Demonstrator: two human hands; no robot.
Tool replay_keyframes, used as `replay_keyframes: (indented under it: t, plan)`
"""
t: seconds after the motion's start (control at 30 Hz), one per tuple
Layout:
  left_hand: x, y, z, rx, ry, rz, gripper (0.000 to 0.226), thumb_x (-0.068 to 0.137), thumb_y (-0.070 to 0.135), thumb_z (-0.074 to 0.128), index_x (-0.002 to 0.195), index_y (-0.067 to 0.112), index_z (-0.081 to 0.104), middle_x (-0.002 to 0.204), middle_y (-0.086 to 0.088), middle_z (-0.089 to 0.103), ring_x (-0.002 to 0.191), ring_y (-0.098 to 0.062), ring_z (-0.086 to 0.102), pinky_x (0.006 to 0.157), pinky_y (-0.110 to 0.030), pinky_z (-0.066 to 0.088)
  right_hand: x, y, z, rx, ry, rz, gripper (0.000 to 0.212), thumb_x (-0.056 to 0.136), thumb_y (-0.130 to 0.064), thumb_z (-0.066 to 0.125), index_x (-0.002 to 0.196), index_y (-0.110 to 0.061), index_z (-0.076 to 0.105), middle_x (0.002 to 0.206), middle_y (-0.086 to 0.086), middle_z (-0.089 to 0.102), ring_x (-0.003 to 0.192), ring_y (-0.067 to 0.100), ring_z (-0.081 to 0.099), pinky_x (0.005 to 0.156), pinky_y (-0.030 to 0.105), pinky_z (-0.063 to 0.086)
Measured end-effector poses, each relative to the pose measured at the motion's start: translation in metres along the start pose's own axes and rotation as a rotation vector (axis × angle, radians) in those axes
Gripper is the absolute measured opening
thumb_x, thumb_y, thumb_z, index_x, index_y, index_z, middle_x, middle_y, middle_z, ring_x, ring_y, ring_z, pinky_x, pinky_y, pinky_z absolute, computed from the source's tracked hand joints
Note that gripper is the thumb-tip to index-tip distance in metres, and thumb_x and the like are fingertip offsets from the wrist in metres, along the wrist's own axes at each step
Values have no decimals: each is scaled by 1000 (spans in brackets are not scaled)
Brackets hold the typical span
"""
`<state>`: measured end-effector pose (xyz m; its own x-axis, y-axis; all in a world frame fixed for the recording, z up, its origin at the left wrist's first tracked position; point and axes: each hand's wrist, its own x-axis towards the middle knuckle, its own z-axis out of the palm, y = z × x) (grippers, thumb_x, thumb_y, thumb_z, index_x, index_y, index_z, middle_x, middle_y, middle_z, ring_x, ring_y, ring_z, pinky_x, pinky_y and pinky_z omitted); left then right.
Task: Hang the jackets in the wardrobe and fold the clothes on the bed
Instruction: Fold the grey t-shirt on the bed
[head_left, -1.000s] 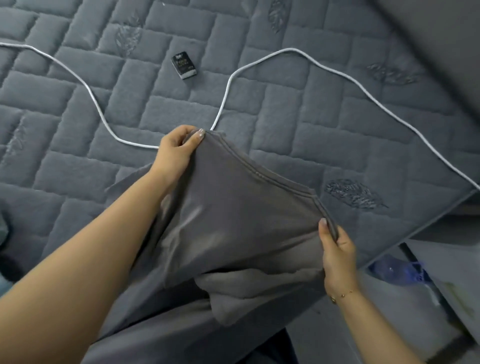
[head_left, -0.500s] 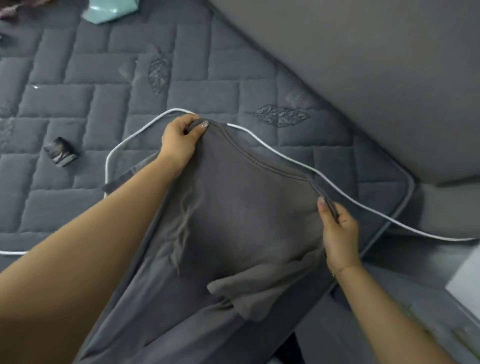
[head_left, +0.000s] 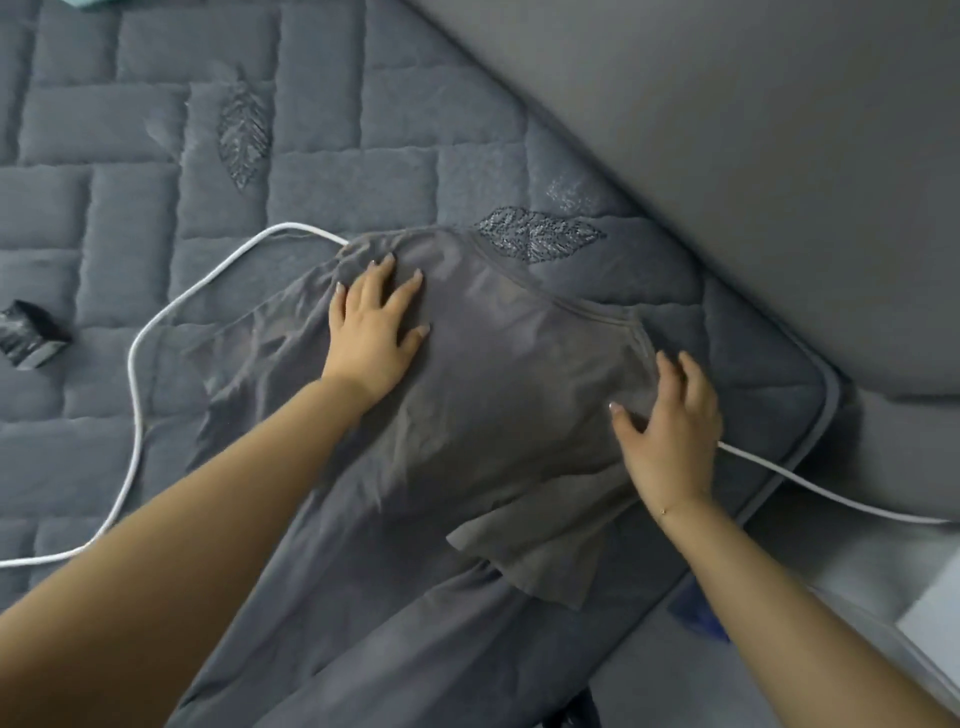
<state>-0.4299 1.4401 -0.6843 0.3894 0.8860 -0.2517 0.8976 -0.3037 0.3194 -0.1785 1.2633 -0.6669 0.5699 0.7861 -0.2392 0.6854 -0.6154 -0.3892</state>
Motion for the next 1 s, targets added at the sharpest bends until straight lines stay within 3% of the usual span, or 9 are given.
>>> replay_keyframes:
  t: [0.13, 0.27, 0.47, 0.53, 0.6, 0.67, 0.73, 0.87, 1.0]
  plan:
    - [-98, -34, 15, 11, -107, -15, 57, 99, 34, 51, 152, 28, 32, 164, -7, 6, 151, -26, 2, 120, -44, -3, -68, -31, 15, -35, -114, -238, 55, 87, -17, 69, 138, -7, 51, 154, 15, 34, 142, 35, 30, 116, 49, 25]
    - [-198, -76, 18, -24, -159, -65, 51, 101, 30, 48, 151, 25, 36, 163, -7, 10, 150, -26, 13, 121, -40, 5, -154, -73, 47, 57, -228, -435, 36, 81, -6, 73, 117, -7, 67, 132, 12, 57, 124, 34, 52, 105, 49, 42]
    - [-326, -145, 19, -85, -122, -173, 48, 100, 35, 49, 147, 28, 42, 160, -1, 26, 146, -21, 25, 119, -41, 16, -295, -123, 104, 26, -412, -565, 26, 77, -6, 74, 102, -12, 72, 108, 4, 66, 101, 27, 63, 89, 40, 51]
    - [-362, -172, 17, -137, -20, -260, 49, 97, 34, 56, 144, 24, 46, 154, -3, 37, 140, -26, 35, 114, -43, 24, -339, -132, 125, -6, -487, -574, 28, 85, -12, 67, 113, -13, 69, 116, 4, 62, 108, 25, 59, 93, 40, 50]
    - [-391, -201, 18, -200, 75, -402, 51, 94, 33, 60, 142, 20, 47, 147, -6, 44, 133, -30, 41, 108, -48, 30, -376, -140, 145, -29, -548, -548, 38, 94, -19, 56, 133, -16, 56, 141, 1, 47, 123, 20, 48, 102, 36, 44]
    - [-411, -228, 19, -235, 84, -571, 53, 92, 37, 62, 139, 17, 49, 139, -10, 46, 126, -34, 42, 102, -50, 32, -402, -150, 162, -44, -554, -513, 50, 98, -21, 48, 147, -22, 38, 156, -5, 25, 133, 15, 35, 103, 31, 43]
    - [-422, -249, 21, -237, 52, -662, 50, 91, 42, 63, 130, 14, 53, 129, -14, 49, 120, -36, 43, 98, -50, 33, -413, -161, 178, -135, -545, -506, 55, 99, -23, 48, 151, -25, 29, 157, -7, 19, 132, 15, 34, 97, 29, 47]
    - [-424, -271, 22, -230, -36, -577, 32, 97, 36, 55, 103, 5, 57, 112, -19, 55, 110, -38, 49, 87, -47, 37, -415, -179, 196, -237, -523, -447, 24, 99, -28, 51, 121, -19, 51, 125, 0, 46, 103, 20, 54, 70, 31, 45]
    - [-408, -310, -17, -368, 131, -570, 26, 99, 32, 53, 92, 8, 45, 97, -27, 63, 93, -45, 58, 71, -46, 40, -436, -166, 183, -111, -558, -447, 15, 99, -30, 51, 95, -17, 57, 99, -8, 52, 83, 18, 57, 62, 25, 31]
